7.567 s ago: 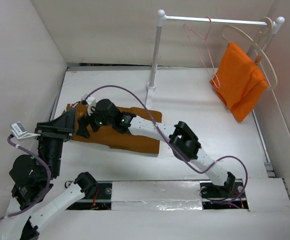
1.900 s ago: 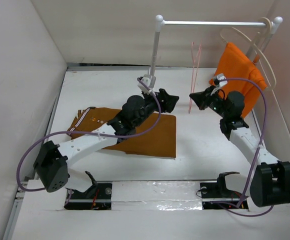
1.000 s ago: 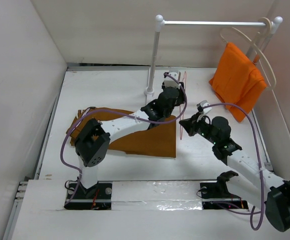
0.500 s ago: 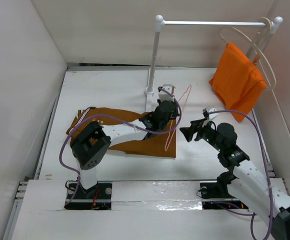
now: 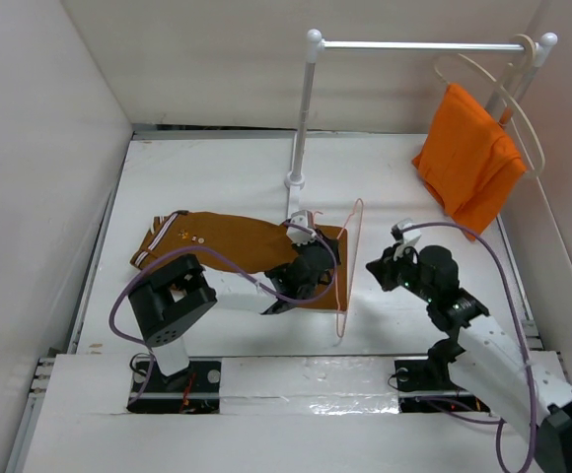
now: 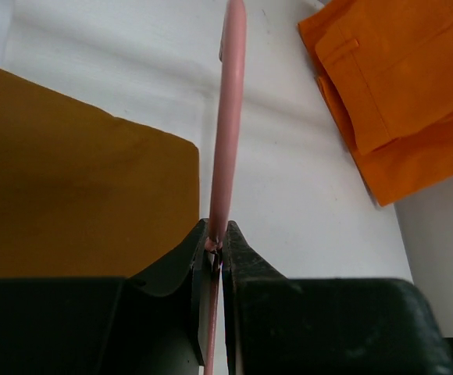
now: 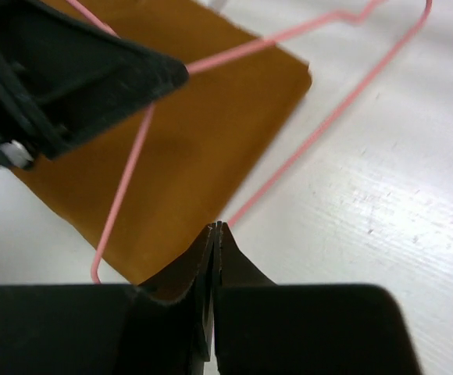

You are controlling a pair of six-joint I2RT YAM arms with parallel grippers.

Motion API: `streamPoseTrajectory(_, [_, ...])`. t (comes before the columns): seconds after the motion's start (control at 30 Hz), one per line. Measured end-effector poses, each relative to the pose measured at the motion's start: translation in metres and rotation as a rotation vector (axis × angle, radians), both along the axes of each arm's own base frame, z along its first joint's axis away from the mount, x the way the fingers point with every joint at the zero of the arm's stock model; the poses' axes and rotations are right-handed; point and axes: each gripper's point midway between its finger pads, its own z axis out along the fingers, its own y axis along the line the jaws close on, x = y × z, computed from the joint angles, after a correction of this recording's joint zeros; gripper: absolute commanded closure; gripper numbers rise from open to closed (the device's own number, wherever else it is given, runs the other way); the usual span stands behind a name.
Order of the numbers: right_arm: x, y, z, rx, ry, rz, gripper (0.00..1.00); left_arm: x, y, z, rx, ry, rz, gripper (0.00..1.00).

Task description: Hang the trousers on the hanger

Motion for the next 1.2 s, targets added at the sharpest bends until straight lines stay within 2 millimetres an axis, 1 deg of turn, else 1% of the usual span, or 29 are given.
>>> streamPoseTrajectory(0.07, [0.002,0.005,-0.02,-0.021,0.062,0.014,0.87,0.002,0.006,-0.003,-0.015,0.01,0.04,1.0])
streamPoseTrajectory(0.1, [0.003,0.006,-0.028,-0.029,0.084,0.019,0.8,0.003,0.008,-0.002,-0.028,0.009,0.062,1.0])
streamPoseTrajectory(0.2, [0.005,0.013,-0.045,-0.043,0.131,0.038,0.69,0.005,0.01,0.002,-0.069,0.004,0.098,1.0])
streamPoseTrajectory(0.37, [0.013,0.031,-0.062,-0.038,0.155,0.077,0.65,0.003,0.01,-0.006,-0.092,0.013,0.112,1.0])
streamPoseTrajectory(0.4, [0.013,0.034,-0.068,-0.041,0.168,0.082,0.61,0.003,0.01,-0.01,-0.086,0.017,0.112,1.0])
streamPoseTrajectory(0.43, [0.013,0.036,-0.072,-0.044,0.179,0.086,0.6,0.003,0.01,-0.014,-0.08,0.022,0.113,1.0])
streamPoseTrajectory(0.57, [0.017,0.04,-0.087,-0.055,0.207,0.076,0.49,0.002,0.012,-0.022,-0.07,0.033,0.115,1.0])
streamPoseTrajectory(0.63, [0.02,0.04,-0.094,-0.059,0.22,0.065,0.46,0.002,0.012,-0.024,-0.065,0.035,0.116,1.0])
streamPoseTrajectory(0.7, [0.023,0.042,-0.099,-0.053,0.228,0.055,0.46,0.002,0.012,-0.027,-0.057,0.039,0.115,1.0])
streamPoseTrajectory(0.77, [0.026,0.044,-0.103,-0.046,0.231,0.052,0.47,0.002,0.011,-0.03,-0.057,0.041,0.112,1.0])
streamPoseTrajectory(0.87, [0.031,0.048,-0.106,-0.029,0.229,0.047,0.52,0.002,0.009,-0.033,-0.056,0.045,0.105,1.0])
streamPoseTrajectory(0.93, [0.034,0.051,-0.107,-0.011,0.224,0.05,0.66,0.002,0.008,-0.034,-0.064,0.044,0.099,1.0])
streamPoseTrajectory(0.97, [0.035,0.053,-0.107,-0.002,0.222,0.05,0.71,0.002,0.008,-0.034,-0.067,0.043,0.098,1.0])
streamPoseTrajectory(1.0, [0.035,0.054,-0.107,0.006,0.223,0.051,0.85,0.003,0.007,-0.033,-0.071,0.043,0.096,1.0])
streamPoseTrajectory(1.03, [0.036,0.054,-0.107,0.011,0.222,0.049,0.91,0.004,0.007,-0.033,-0.074,0.044,0.093,1.0])
streamPoseTrajectory(1.1, [0.036,0.055,-0.106,0.03,0.216,0.045,1.0,0.005,0.007,-0.034,-0.076,0.047,0.09,1.0])
streamPoseTrajectory(1.2, [0.034,0.051,-0.103,0.049,0.205,0.037,1.0,0.007,0.011,-0.036,-0.074,0.047,0.092,1.0])
